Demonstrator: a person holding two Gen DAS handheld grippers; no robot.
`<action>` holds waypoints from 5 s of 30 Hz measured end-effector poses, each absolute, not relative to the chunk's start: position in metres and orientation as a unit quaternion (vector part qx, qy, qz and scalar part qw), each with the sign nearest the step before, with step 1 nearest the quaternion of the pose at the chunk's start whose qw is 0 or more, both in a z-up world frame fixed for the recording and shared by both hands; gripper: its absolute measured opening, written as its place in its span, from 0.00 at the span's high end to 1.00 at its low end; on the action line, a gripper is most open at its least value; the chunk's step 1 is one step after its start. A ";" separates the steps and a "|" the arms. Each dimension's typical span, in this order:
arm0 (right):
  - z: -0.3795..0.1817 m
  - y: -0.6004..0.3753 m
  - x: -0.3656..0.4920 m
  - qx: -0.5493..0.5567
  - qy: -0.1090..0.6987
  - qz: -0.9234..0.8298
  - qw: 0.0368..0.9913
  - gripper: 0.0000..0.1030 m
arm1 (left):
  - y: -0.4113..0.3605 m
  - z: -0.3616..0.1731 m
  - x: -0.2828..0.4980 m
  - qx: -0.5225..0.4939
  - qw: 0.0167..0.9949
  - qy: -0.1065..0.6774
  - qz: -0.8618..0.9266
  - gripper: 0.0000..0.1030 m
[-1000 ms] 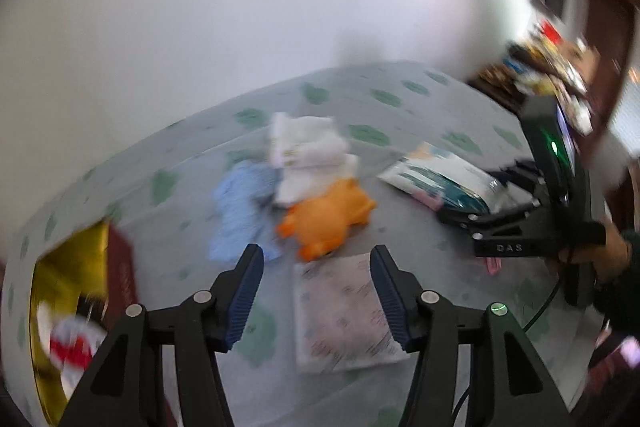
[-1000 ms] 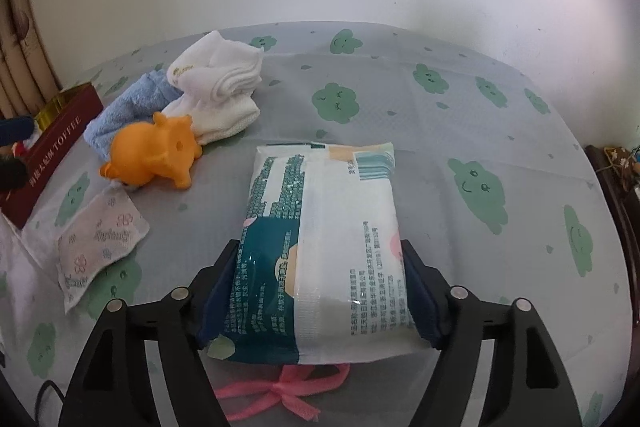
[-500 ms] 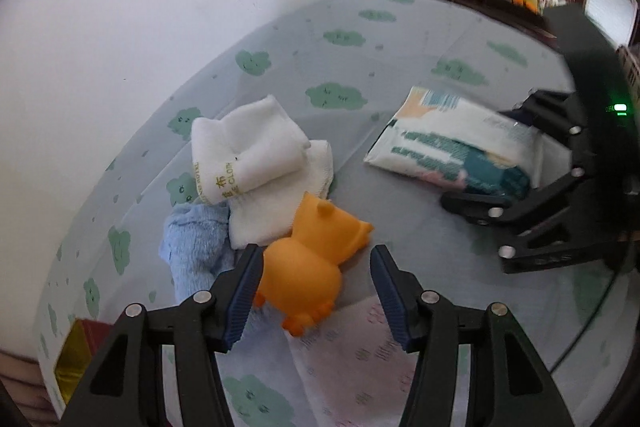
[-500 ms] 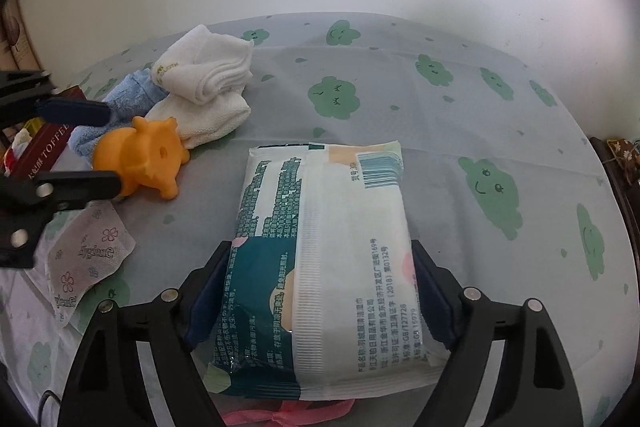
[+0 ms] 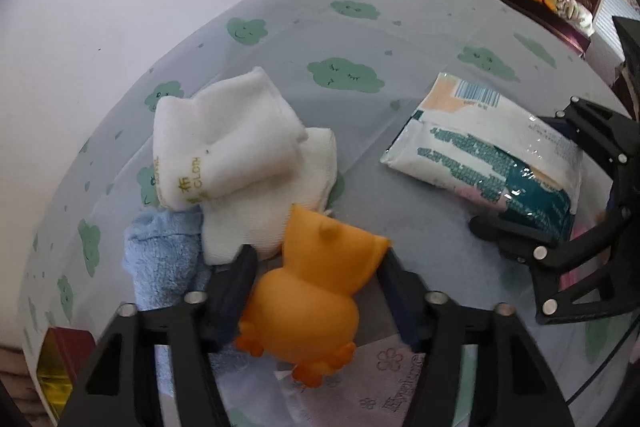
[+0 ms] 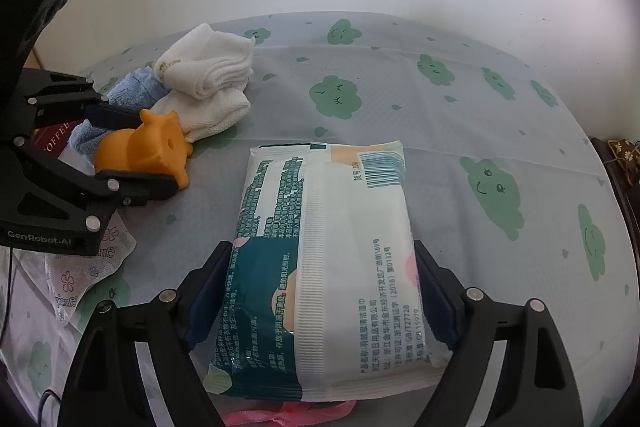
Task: Organize soft objects
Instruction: 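Grasp and lift the orange rubber toy with the left gripper while the right holds the wipes pack, then carry the orange toy into the red tin and open the left gripper, then carry the wipes pack into the red tin and open the right gripper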
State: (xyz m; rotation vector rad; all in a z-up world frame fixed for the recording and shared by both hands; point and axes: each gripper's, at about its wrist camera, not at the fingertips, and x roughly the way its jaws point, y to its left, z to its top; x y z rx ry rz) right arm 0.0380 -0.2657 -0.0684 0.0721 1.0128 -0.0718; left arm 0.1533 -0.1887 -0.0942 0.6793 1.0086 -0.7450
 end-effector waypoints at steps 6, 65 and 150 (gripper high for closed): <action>-0.069 -0.265 0.038 0.034 0.485 -0.035 0.873 0.19 | -0.179 -0.082 0.147 0.259 0.770 0.468 -0.346 0.48; -0.068 -0.264 0.038 0.031 0.487 -0.036 0.872 0.19 | 0.091 0.015 0.210 0.012 0.895 0.446 -0.017 0.62; -0.012 -0.193 0.025 -0.020 0.453 -0.011 0.891 0.45 | 0.180 -0.013 0.053 -0.009 0.923 0.372 0.100 0.49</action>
